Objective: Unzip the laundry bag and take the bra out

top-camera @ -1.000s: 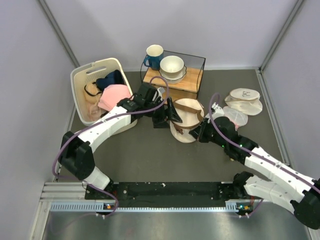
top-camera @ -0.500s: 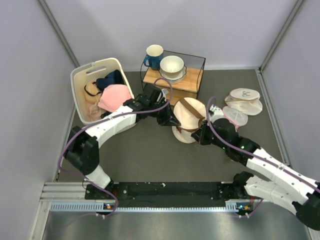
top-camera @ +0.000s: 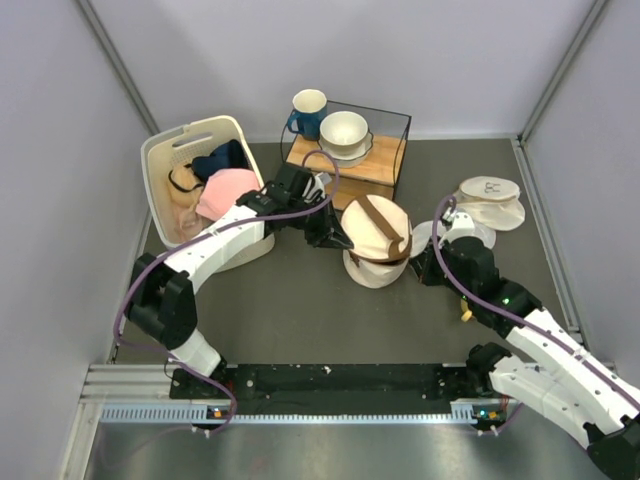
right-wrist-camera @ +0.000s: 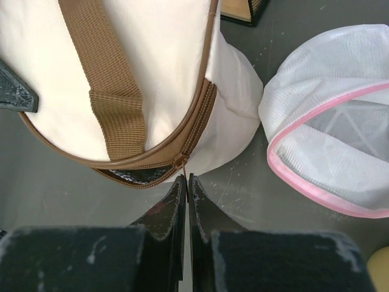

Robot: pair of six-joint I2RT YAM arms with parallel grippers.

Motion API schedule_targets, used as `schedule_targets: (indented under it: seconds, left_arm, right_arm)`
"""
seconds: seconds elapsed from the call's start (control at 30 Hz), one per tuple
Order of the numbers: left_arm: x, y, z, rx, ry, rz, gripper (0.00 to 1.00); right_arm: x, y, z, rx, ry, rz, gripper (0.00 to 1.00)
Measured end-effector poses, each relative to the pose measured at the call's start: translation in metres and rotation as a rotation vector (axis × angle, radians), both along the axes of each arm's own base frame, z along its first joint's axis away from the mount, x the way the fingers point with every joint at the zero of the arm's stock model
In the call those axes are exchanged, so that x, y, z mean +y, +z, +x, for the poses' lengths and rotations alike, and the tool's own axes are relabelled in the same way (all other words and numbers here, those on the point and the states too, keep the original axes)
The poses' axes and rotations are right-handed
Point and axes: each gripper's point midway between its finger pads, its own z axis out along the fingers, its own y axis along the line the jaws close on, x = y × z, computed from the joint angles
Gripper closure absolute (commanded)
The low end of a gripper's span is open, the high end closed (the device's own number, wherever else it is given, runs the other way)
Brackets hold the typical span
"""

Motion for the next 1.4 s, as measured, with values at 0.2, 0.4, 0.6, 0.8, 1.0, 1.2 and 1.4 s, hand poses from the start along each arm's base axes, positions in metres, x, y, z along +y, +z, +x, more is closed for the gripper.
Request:
schedule_targets:
  seconds: [0.2,0.4,0.6,0.8,1.0,1.2,1.4]
  left_arm:
    - [0.004,0.003,-0.002,-0.007,-0.027,-0.003,1.0]
    - [0.005,0.024,0.0,-0.075,-0.079,-0.008,1.0]
    - [0.003,0.038,-0.006,-0.128,-0.195,-0.045,1.0]
    - [0.009,0.033,-0.011,-0.14,-0.245,-0.026,1.0]
    - [0.011,0.041,-0.008,-0.162,-0.246,-0.017,1.0]
    - [0.009,0.045,-0.002,-0.075,-0.125,-0.012,1.0]
    - [0.004,0.046,0.007,-0.012,-0.016,-0.015,1.0]
  right_arm:
    - [0.0,0.008,0.0,-0.012,0.007,0.003,1.0]
    - [0.0,0.017,0.001,-0.039,0.014,0.0,1.0]
    - [-0.006,0.016,0.007,-0.055,-0.01,-0.042,1.0]
    - [-0.01,0.027,0.014,-0.094,-0.035,-0.05,1.0]
    - [-0.01,0.03,0.024,-0.099,-0.05,-0.055,0.31]
    - [-0.023,0.043,0.028,-0.127,-0.064,-0.125,0.21]
    - [-0.012,0.073,0.017,-0.236,0.039,-0.177,0.15]
